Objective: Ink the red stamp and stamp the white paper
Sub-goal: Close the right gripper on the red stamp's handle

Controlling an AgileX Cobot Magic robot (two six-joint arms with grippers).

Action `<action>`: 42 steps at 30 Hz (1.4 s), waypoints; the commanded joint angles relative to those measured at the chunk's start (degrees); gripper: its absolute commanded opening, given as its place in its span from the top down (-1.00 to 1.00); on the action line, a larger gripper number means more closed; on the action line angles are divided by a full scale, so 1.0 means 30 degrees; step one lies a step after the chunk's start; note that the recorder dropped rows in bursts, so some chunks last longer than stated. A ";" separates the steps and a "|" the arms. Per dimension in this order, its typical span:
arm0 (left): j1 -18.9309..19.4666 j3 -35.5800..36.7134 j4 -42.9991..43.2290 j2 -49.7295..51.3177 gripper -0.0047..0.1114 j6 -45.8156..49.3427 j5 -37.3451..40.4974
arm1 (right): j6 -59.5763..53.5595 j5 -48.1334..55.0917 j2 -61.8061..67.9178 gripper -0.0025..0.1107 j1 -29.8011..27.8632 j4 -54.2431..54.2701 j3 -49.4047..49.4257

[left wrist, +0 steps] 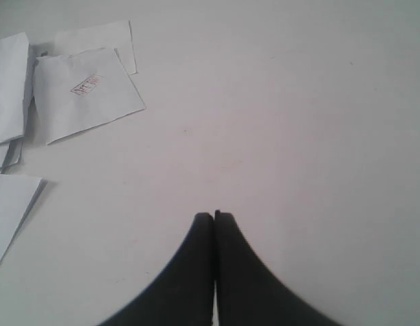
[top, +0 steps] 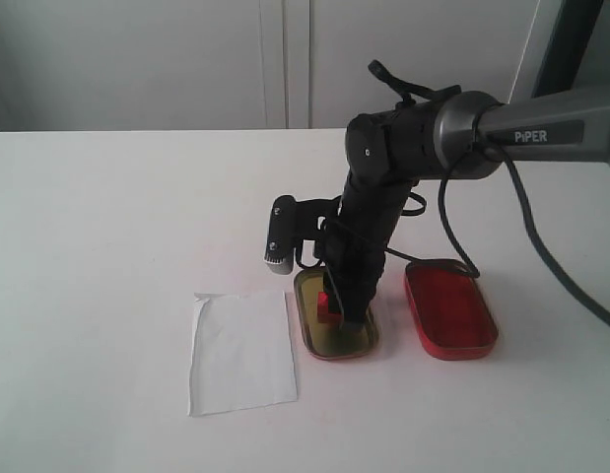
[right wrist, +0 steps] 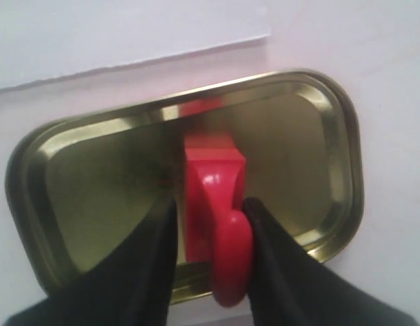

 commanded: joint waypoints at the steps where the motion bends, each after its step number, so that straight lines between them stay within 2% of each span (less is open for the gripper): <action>1: -0.0061 0.0016 -0.0089 -0.0086 0.92 -0.0176 -0.0077 | 0.0010 0.0040 0.0014 0.41 -0.0029 0.0124 -0.0043; 20: -0.0061 0.0016 -0.0089 -0.0086 0.92 -0.0176 -0.0077 | 0.0010 -0.0045 -0.0240 0.42 -0.0029 0.0790 -0.0043; 22: -0.0061 0.0016 -0.0089 -0.0086 0.92 -0.0176 -0.0077 | 0.0010 -0.0045 -0.0240 0.49 -0.0029 0.0748 -0.0043; 27: -0.0061 0.0016 -0.0089 -0.0086 0.92 -0.0176 -0.0077 | 0.0010 -0.0084 -0.0240 0.93 -0.0029 0.0747 -0.0043; 42: -0.0061 0.0016 -0.0089 -0.0086 0.92 -0.0176 -0.0077 | 0.0010 -0.0330 -0.0413 0.96 -0.0029 0.0524 -0.0043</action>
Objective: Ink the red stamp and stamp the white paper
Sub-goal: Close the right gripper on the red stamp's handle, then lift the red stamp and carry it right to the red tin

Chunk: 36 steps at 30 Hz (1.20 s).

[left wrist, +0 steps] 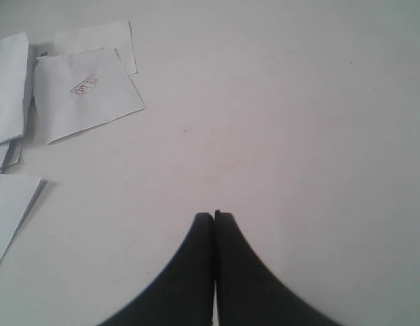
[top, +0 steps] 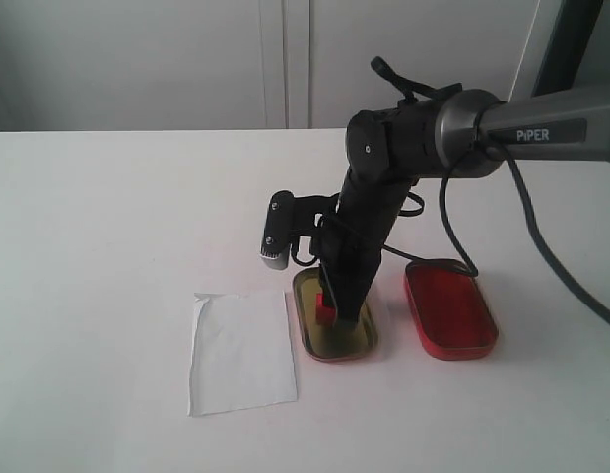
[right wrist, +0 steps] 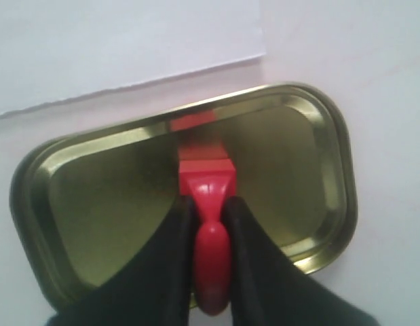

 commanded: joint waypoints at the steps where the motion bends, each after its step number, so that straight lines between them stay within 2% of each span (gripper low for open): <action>1: -0.0061 0.0016 -0.0089 -0.0086 0.92 -0.0176 -0.0077 | 0.0092 -0.0180 -0.0470 0.96 -0.0029 -0.0213 -0.0043; 36: -0.0061 0.0016 -0.0089 -0.0086 0.92 -0.0176 -0.0077 | 0.1521 0.0205 -0.1632 0.96 -0.0029 -0.0127 -0.0043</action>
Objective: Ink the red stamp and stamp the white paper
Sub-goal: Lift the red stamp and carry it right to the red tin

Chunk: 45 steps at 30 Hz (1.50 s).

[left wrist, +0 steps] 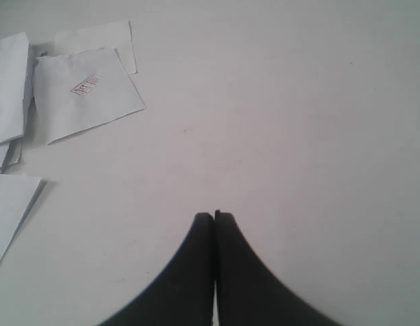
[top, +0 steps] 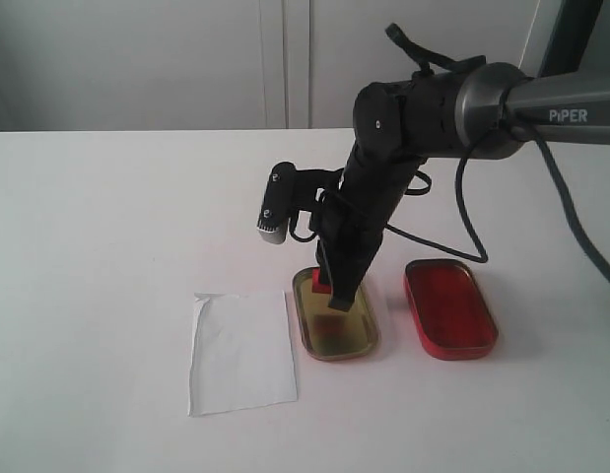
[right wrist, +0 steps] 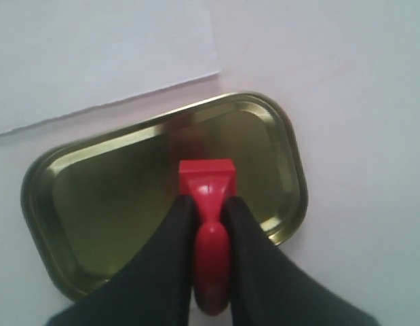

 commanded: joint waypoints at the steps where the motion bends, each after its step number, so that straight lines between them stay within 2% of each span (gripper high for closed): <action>1: -0.0061 0.0016 -0.0089 -0.0086 0.92 -0.0176 -0.0077 | 0.0648 0.0648 -0.0285 0.96 -0.0029 -0.0055 -0.0043; 17: -0.0061 0.0016 -0.0089 -0.0086 0.92 -0.0176 -0.0077 | 0.4327 0.1366 -0.1063 0.96 -0.0029 -0.0273 -0.0043; 26: -0.0061 0.0016 -0.0089 -0.0086 0.92 -0.0176 -0.0077 | 0.5211 0.2110 -0.1778 0.96 -0.0077 -0.0714 -0.0043; 37: -0.0061 0.0016 -0.0089 -0.0086 0.92 -0.0176 -0.0077 | 0.6557 0.4409 -0.2398 0.96 -0.1389 -0.0719 -0.0043; 45: -0.0061 0.0016 -0.0089 -0.0086 0.92 -0.0176 -0.0077 | 0.7767 0.4657 -0.2398 0.96 -0.2449 -0.0849 -0.0043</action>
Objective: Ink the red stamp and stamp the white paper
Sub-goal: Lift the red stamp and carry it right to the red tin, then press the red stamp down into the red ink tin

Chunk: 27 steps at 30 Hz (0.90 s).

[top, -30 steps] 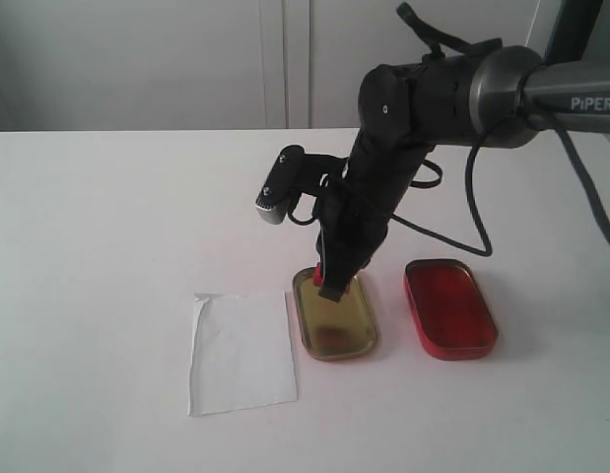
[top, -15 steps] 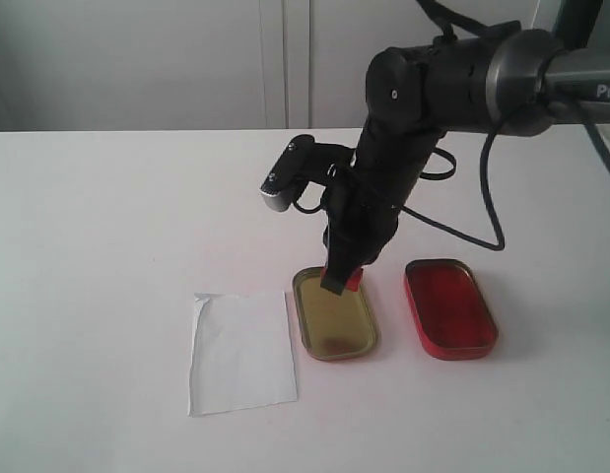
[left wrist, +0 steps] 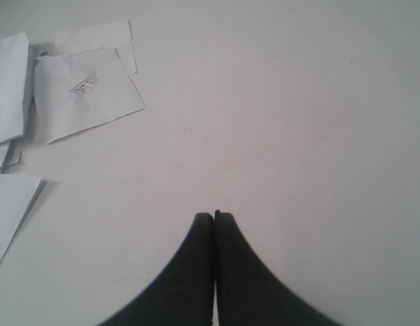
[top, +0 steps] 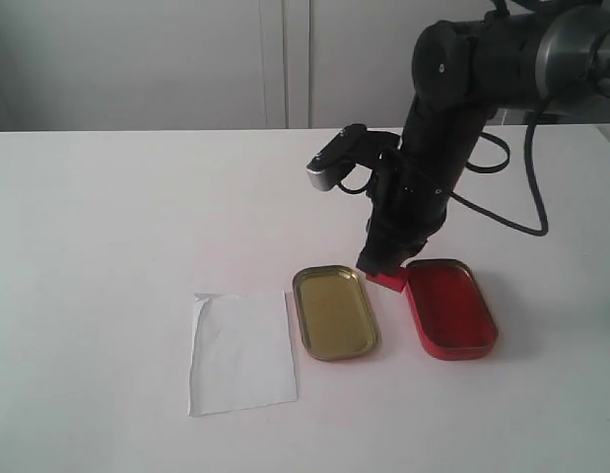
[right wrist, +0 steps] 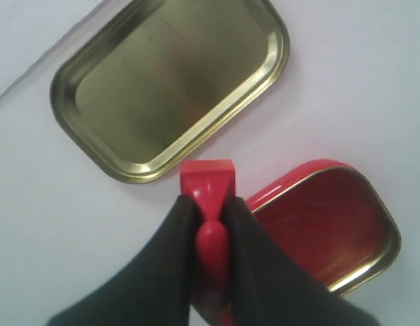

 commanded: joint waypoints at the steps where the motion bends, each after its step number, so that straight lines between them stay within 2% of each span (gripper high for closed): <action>1: -0.0061 0.0016 -0.0089 -0.0086 0.92 -0.0176 -0.0077 | 0.0791 0.0210 -0.0259 0.96 -0.0647 -0.0302 -0.0043; 6: -0.0061 0.0016 -0.0089 -0.0086 0.92 -0.0176 -0.0077 | 0.2077 0.0210 -0.0259 0.96 -0.0973 -0.1480 -0.0043; 27: -0.0061 0.0016 -0.0089 -0.0086 0.92 -0.0176 -0.0077 | 0.7790 0.0285 -0.0259 0.96 -0.2186 -0.2066 0.0032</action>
